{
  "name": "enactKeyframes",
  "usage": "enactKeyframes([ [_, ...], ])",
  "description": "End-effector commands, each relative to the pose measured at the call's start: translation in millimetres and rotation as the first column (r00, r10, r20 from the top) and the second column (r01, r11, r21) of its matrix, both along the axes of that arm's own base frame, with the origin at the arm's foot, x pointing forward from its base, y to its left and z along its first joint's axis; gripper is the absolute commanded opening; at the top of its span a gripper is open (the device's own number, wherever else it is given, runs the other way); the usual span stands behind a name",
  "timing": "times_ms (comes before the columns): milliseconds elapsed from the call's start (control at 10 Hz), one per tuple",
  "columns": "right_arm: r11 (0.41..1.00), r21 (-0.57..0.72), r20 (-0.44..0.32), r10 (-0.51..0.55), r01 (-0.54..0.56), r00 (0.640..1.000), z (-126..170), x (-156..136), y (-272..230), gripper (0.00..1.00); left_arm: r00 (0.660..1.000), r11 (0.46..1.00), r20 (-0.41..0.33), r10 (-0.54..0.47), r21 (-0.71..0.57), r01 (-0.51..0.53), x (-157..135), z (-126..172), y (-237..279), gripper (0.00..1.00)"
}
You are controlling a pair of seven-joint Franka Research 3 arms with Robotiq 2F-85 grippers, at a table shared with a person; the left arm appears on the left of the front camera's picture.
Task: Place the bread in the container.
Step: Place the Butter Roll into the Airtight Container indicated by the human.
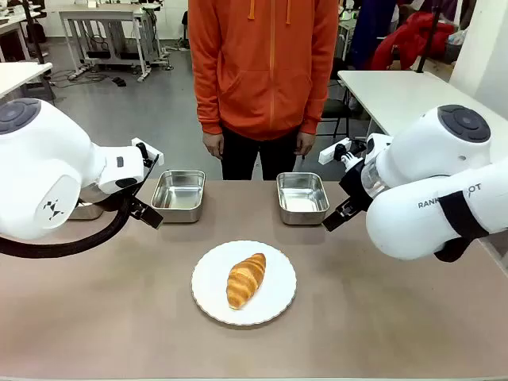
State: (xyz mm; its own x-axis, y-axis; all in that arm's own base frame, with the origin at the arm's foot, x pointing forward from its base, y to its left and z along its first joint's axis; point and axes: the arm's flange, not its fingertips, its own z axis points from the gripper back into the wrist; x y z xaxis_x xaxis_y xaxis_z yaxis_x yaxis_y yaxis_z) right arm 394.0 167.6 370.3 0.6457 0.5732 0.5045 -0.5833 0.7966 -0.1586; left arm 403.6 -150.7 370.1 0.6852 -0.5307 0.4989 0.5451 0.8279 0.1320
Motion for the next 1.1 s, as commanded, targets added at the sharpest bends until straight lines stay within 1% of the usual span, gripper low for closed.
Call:
enactKeyframes([
  [0,1.0,0.0,0.0,0.0,0.0,1.0,0.1,0.0,0.0,1.0,1.0,1.0,0.0,0.0,0.0,0.0,0.0,0.1,0.0,1.0],
  [900,1.0,-0.004,0.001,0.005,-0.005,1.0,0.0,-0.2,0.5,1.0,1.0,1.0,0.0,0.0,0.0,0.0,0.0,0.0,0.0,1.0],
  [1000,0.999,0.024,0.012,0.028,-0.029,1.0,30.3,7.5,-6.1,1.0,1.0,0.999,0.023,-0.002,-0.041,0.003,0.7,24.1,12.7,1.0],
])
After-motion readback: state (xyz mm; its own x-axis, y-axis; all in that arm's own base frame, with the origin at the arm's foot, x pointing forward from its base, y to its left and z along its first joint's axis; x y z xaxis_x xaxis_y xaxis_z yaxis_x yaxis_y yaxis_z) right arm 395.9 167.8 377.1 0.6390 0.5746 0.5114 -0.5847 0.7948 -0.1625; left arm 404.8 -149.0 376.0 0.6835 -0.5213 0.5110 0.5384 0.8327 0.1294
